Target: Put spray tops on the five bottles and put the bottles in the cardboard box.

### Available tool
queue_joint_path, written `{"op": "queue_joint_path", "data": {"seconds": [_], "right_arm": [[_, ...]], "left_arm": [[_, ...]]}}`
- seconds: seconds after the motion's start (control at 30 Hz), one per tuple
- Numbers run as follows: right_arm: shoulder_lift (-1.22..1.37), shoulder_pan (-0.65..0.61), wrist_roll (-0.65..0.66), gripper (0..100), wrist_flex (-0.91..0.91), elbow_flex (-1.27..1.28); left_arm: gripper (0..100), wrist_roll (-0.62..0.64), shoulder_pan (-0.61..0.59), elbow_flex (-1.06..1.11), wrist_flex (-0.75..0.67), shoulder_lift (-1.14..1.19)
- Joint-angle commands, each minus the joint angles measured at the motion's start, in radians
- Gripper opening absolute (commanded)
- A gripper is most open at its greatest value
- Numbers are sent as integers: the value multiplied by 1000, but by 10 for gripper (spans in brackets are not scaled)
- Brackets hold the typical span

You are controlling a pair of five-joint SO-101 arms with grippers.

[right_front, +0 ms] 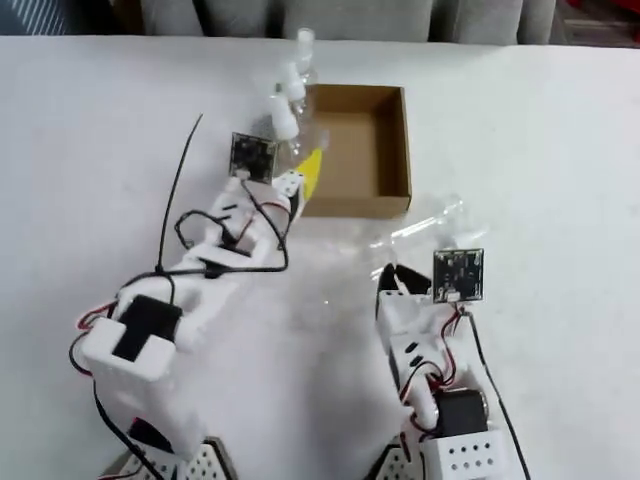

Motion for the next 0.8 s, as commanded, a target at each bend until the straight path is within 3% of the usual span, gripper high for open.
{"op": "queue_joint_path", "data": {"seconds": [0.0, 0.43, 0.77], "right_arm": [[-4, 8, 0, 15, 16, 9], [-4, 13, 0, 15, 19, 9], [-4, 15, 0, 15, 22, 9]], "left_arm": [[21, -12, -1, -51, -32, -12], [42, -14, -2, -20, -29, -12], [434, -5, -1, 21, -25, -12]]}}
